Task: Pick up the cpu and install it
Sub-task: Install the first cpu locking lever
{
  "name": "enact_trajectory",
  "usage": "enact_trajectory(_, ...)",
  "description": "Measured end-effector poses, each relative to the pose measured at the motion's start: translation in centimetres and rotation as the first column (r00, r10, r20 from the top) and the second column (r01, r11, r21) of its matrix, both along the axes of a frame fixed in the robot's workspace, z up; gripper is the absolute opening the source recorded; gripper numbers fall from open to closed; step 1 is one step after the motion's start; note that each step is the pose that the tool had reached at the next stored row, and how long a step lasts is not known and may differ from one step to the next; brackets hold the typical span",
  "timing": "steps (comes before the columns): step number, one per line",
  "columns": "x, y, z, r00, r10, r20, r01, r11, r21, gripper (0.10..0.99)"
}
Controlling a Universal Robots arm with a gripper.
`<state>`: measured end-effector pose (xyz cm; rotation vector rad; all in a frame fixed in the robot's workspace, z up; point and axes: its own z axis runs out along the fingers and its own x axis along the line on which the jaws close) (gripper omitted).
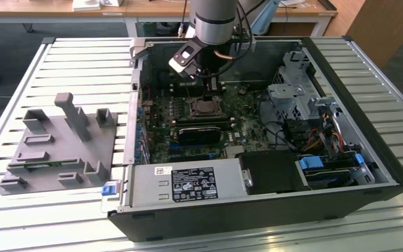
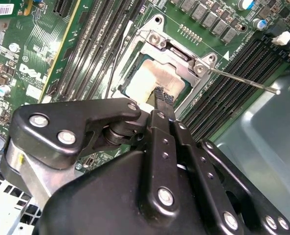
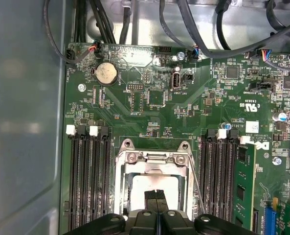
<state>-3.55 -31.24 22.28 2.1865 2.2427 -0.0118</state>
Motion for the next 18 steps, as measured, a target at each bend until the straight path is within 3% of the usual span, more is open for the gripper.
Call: enact_trajectory(18,0.00,0.00,0.46,1.0000,0.000,0.0000,0.000,1.0000,0.000,0.106)
